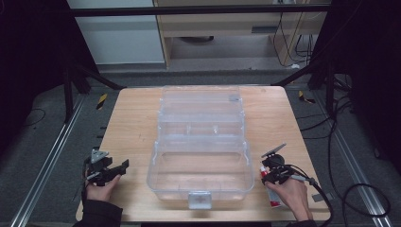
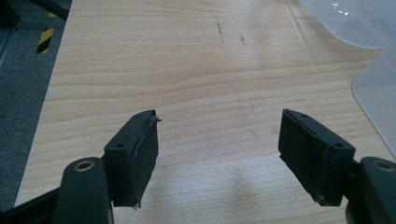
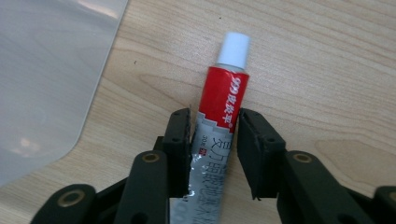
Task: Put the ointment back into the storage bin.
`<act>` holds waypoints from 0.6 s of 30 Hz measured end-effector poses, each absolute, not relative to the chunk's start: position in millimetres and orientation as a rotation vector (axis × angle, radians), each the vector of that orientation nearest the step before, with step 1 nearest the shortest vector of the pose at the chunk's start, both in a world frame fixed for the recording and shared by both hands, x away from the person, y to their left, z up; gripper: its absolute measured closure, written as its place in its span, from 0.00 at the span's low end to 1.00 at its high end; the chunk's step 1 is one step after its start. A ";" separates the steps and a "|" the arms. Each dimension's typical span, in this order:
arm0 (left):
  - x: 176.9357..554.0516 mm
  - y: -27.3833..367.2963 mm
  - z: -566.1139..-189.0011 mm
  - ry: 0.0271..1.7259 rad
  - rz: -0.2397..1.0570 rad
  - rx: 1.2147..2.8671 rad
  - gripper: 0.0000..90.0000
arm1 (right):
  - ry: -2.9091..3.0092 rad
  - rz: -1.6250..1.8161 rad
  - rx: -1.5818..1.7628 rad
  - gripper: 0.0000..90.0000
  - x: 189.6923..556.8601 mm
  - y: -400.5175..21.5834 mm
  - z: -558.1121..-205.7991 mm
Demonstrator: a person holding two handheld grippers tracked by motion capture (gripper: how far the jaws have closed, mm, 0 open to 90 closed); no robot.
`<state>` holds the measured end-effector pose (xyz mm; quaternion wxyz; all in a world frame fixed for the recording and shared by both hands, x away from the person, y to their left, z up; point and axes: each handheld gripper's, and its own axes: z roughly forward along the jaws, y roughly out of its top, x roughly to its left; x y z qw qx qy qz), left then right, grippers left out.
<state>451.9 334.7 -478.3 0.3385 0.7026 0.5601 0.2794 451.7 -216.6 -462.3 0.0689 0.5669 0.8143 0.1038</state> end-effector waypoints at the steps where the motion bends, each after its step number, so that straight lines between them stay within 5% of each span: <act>1: 451.9 334.8 -478.3 1.460 0.727 1.830 0.31 | 2.458 0.308 1.702 0.77 452.2 -216.4 -462.2; 18: 452.0 334.8 -478.1 1.454 0.730 1.840 0.33 | 2.554 0.255 1.670 0.77 455.8 -219.3 -466.4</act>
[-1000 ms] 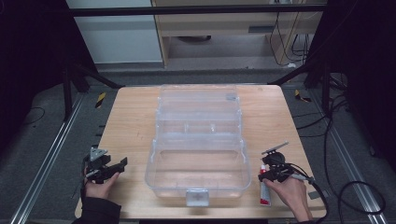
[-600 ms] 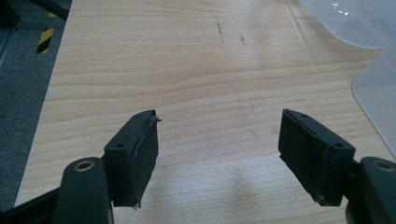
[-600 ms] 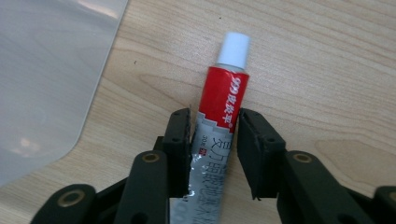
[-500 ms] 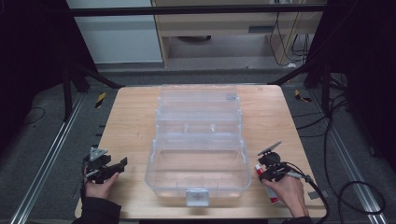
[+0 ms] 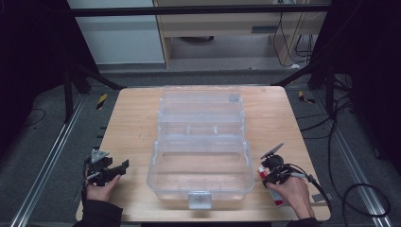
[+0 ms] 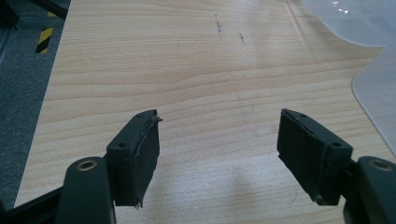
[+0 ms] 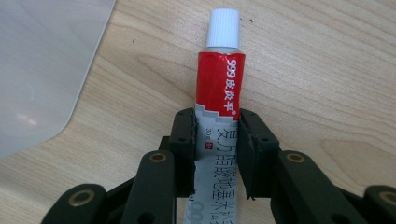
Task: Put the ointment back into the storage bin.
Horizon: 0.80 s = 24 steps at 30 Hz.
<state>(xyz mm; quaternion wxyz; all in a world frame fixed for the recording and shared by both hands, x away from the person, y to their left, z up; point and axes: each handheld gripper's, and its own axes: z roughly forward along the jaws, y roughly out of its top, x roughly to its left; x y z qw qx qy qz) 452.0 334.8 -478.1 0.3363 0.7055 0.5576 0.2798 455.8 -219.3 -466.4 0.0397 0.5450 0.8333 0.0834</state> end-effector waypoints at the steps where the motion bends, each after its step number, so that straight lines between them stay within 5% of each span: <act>1: 452.1 334.8 -478.2 1.453 0.730 1.841 0.33 | 2.557 0.255 1.671 0.77 455.9 -219.4 -466.4; 24: 453.0 331.3 -479.9 1.445 0.713 1.870 0.33 | 2.460 0.673 1.495 0.77 442.9 -244.9 -390.3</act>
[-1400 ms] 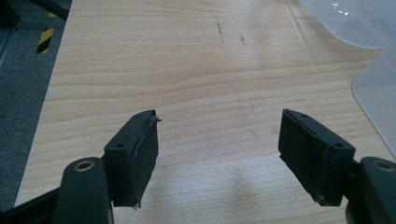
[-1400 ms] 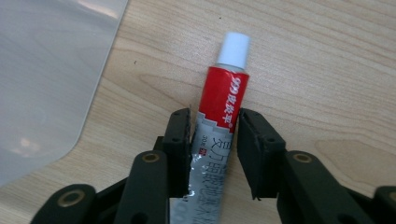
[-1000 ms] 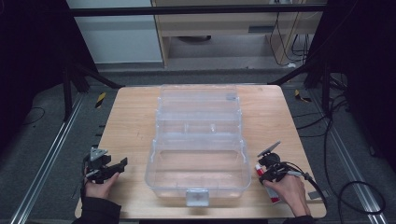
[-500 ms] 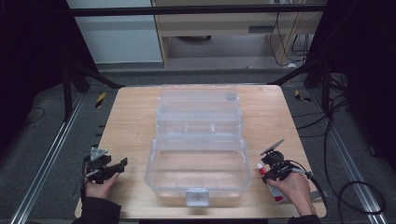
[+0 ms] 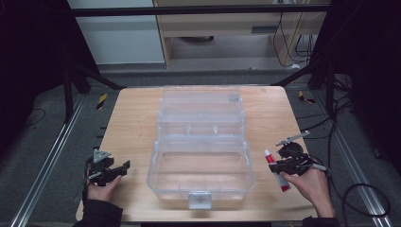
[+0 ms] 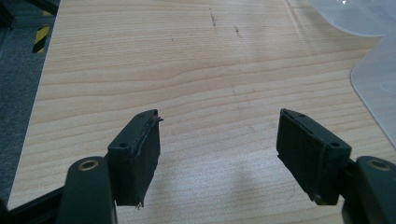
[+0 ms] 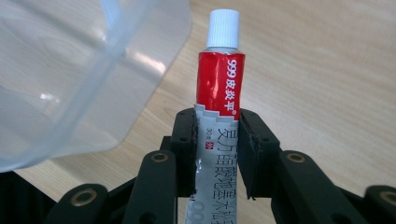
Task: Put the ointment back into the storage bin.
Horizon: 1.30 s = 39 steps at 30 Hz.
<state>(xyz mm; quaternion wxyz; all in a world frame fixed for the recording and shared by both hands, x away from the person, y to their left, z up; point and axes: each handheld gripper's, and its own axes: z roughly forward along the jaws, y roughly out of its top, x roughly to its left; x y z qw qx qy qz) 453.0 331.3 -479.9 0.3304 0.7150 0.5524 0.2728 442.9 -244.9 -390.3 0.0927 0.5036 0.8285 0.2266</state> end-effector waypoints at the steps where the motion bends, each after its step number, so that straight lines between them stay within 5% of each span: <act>1: 453.0 331.3 -479.9 1.445 0.713 1.870 0.33 | 2.460 0.673 1.495 0.77 442.9 -244.9 -390.3; 39: 454.7 330.3 -480.3 1.419 0.717 1.897 0.34 | 2.747 0.803 0.728 0.77 458.5 -174.0 -295.4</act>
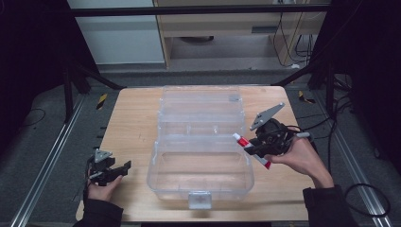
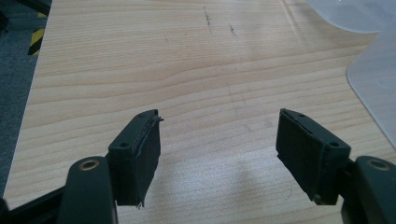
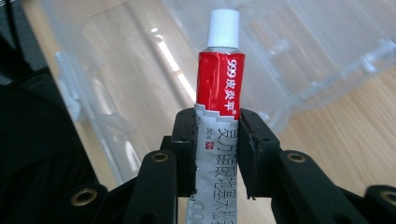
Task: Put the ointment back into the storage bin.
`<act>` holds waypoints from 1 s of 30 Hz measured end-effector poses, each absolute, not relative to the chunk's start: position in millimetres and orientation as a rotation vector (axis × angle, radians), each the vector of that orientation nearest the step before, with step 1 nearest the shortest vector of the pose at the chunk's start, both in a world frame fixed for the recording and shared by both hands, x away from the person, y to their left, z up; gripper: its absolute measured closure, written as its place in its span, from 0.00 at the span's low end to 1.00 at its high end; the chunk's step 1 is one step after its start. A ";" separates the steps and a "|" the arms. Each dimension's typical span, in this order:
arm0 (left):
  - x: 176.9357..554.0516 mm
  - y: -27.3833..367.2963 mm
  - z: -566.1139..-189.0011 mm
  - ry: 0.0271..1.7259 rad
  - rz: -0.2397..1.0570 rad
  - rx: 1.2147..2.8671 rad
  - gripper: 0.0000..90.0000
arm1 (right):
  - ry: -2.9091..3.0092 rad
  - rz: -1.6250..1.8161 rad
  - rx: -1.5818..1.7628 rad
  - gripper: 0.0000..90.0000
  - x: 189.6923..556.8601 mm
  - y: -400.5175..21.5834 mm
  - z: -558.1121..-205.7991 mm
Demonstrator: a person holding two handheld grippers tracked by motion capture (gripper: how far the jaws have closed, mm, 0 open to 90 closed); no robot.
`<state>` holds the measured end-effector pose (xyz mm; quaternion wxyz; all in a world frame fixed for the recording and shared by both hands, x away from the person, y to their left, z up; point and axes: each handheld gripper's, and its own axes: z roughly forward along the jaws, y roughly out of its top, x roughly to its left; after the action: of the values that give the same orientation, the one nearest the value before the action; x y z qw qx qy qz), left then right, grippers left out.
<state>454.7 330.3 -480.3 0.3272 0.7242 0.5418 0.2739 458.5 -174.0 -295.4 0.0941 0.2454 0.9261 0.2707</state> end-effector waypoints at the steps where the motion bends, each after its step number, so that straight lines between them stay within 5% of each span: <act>1: 454.7 330.2 -480.4 1.419 0.717 1.898 0.34 | 2.763 0.802 0.698 0.77 459.1 -170.9 -294.7; 30: 456.5 330.2 -481.6 1.422 0.718 1.912 0.34 | 3.022 0.666 0.283 0.77 481.7 -93.8 -336.3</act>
<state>456.5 330.2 -481.6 0.3207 0.7278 0.5411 0.2734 481.7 -93.8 -336.3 0.0169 0.0912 0.9724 0.2142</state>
